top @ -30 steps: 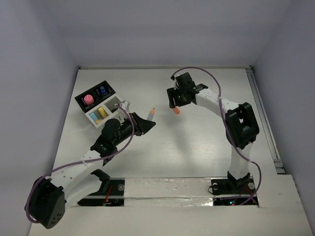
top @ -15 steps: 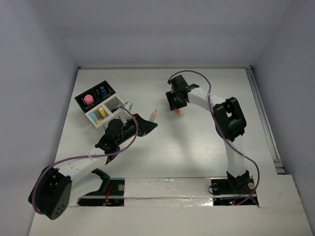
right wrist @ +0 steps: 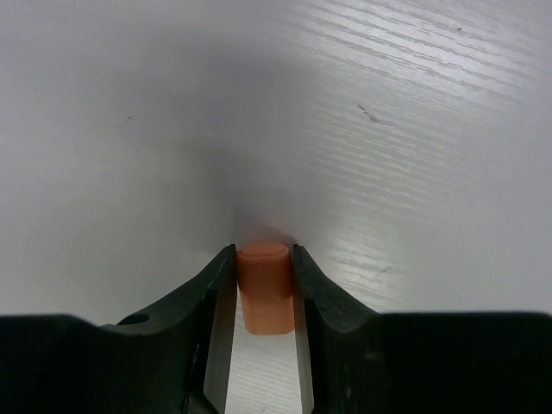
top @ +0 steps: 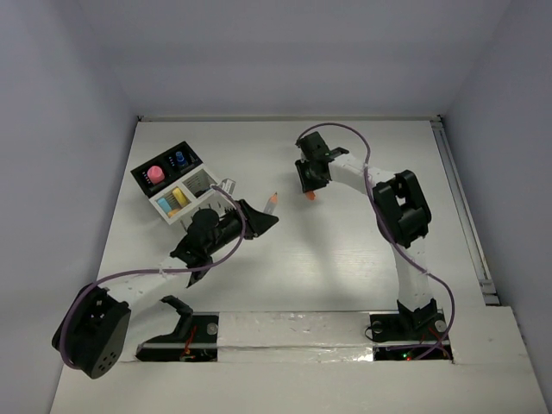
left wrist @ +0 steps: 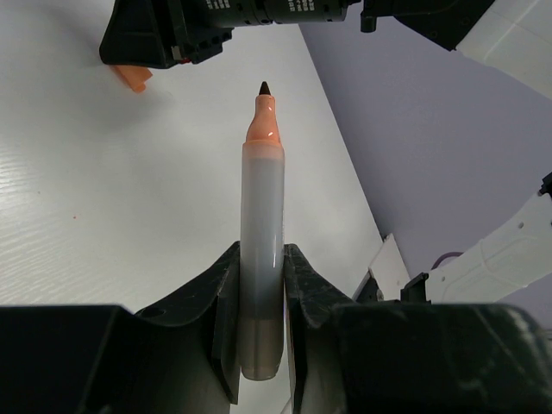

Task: Sort the stationery into containers
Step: Close the pen cap on the pen.

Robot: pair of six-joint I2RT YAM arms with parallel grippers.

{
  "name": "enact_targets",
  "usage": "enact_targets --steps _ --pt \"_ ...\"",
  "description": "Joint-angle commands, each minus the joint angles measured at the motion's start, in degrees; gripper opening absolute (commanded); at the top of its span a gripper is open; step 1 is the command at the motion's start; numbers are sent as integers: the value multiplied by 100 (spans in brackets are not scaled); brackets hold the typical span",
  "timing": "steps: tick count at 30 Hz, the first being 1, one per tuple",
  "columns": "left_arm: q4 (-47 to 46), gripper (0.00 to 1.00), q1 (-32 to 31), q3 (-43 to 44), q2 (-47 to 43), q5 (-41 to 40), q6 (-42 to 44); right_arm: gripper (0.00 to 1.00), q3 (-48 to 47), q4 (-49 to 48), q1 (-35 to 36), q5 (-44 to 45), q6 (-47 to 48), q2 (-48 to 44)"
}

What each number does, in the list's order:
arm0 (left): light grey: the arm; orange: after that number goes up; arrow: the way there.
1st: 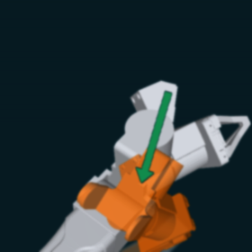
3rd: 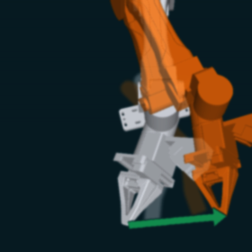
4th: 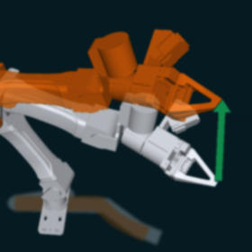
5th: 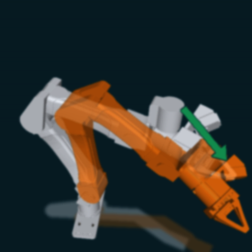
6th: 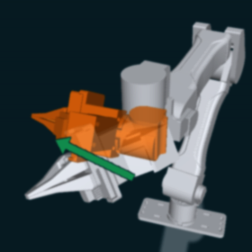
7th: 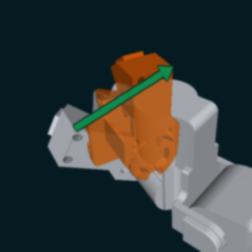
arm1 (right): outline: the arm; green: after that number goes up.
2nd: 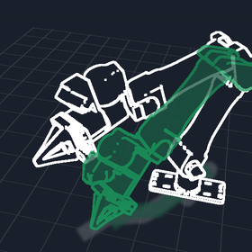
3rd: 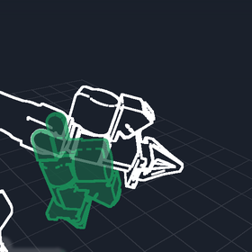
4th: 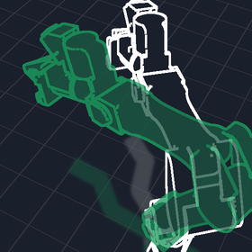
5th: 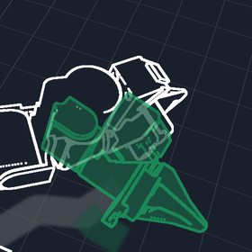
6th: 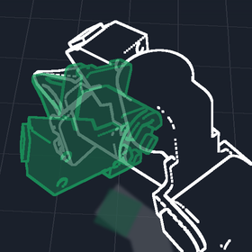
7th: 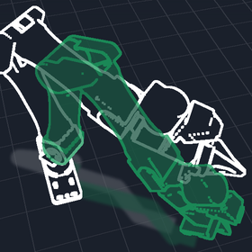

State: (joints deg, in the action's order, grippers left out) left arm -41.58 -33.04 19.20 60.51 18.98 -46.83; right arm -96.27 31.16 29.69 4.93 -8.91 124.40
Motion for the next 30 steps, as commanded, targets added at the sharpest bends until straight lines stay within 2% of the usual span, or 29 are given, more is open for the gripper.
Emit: enact_targets --steps 1,3,6,7,12,20,30 --pt "-569 0 -63 -30 83 -123 60 9 116 -565 10 263 -496 -784" --pt "-754 0 -124 -39 162 -298 42 8 353 -1265 10 80 -1120 -1223" --pt "-860 0 -317 101 294 -702 243 3 1187 -2442 10 -246 -1990 -2181" --pt "-869 0 -317 136 338 -868 297 3 1546 -2657 10 -290 -2201 -2540" --pt "-913 0 -422 399 628 -1344 753 2 2155 -3536 10 -449 -3194 -3131" --pt "-1168 0 -599 602 857 -2135 1798 0 2543 -3863 186 -985 -3917 -3229" --pt "-1414 0 -651 576 971 -2215 2327 0 2464 -3986 415 -1055 -4251 -2965"
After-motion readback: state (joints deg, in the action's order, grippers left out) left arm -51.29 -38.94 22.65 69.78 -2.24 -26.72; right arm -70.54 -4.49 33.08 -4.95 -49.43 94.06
